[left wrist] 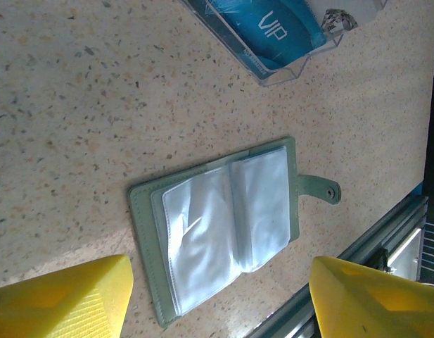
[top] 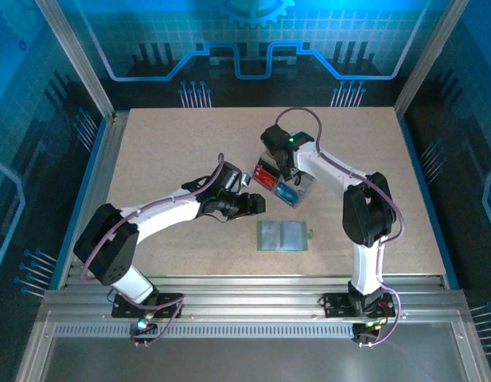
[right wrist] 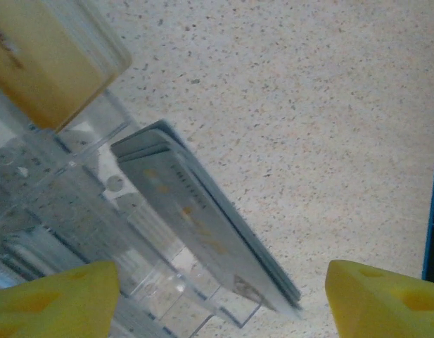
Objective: Put the credit cards into the card holder
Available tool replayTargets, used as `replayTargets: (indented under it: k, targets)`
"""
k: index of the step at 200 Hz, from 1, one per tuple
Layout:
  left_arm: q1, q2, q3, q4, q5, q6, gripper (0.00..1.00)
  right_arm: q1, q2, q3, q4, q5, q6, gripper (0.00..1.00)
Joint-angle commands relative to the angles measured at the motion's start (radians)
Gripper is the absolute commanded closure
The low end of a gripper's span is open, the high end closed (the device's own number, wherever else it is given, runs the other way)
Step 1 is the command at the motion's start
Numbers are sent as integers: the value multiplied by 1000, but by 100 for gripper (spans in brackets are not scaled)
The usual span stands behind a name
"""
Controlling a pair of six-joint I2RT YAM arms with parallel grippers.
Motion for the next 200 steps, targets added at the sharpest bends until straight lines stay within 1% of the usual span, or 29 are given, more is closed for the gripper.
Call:
replayTargets:
  k: [1,36,72,127,154,200]
  targets:
    - [14,33,48,-9,48,29,32,-25,6,37,-33,43,-20,23]
    - [21,80,84,-16,68,34,32,-63,25,57,-31,5,-34,26]
    - [26,110,108,-18,86,33,32,-75,46,77,-21,-11,-53,27]
    - [27,134,115,-19,93,31,32,-89,62,79,-13,-39,-71,30]
    - [27,136,115,-19,94,30,33,-89,46,69,3,-92,-81,30]
    - [28,132,113,-21,93,28,33,-96,71,81,-4,-105,-90,29]
